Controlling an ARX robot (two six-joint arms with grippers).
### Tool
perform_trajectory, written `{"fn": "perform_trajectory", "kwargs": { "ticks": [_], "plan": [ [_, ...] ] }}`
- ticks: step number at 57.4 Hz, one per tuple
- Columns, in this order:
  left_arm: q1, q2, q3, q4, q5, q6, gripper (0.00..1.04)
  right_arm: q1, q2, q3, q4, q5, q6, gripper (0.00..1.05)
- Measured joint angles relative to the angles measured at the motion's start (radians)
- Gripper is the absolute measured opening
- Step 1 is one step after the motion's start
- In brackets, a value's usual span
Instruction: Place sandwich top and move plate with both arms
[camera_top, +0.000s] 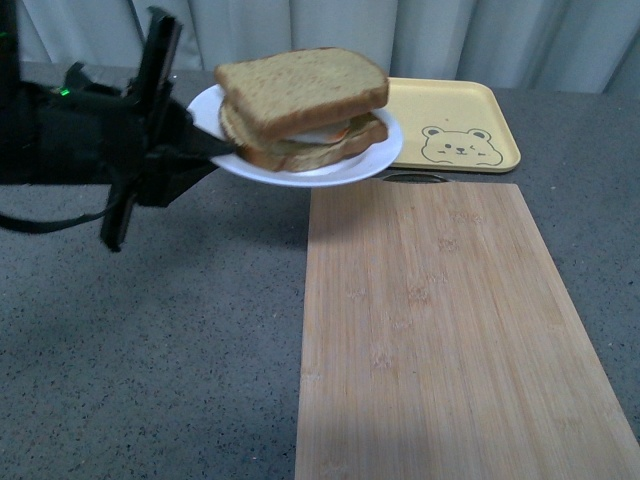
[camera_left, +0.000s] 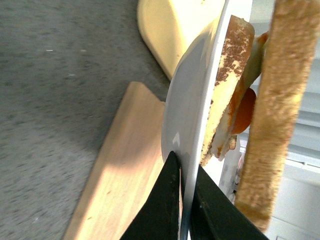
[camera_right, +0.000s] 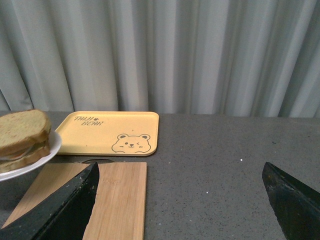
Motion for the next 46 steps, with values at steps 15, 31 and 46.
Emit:
{"fn": "perform_trajectory", "kwargs": {
  "ticks": [15, 31, 46],
  "plan": [
    [-0.130, 0.163, 0.289, -0.138, -0.138, -0.064, 0.04, 0.000, 0.000, 0.000, 0.000, 0.000, 0.000, 0.95],
    [-0.182, 0.351, 0.586, -0.270, -0.237, -0.121, 0.04, 0.000, 0.000, 0.000, 0.000, 0.000, 0.000, 0.95],
    [-0.196, 0.465, 0.777, -0.348, -0.293, -0.158, 0.04, 0.000, 0.000, 0.000, 0.000, 0.000, 0.000, 0.95]
  ]
}}
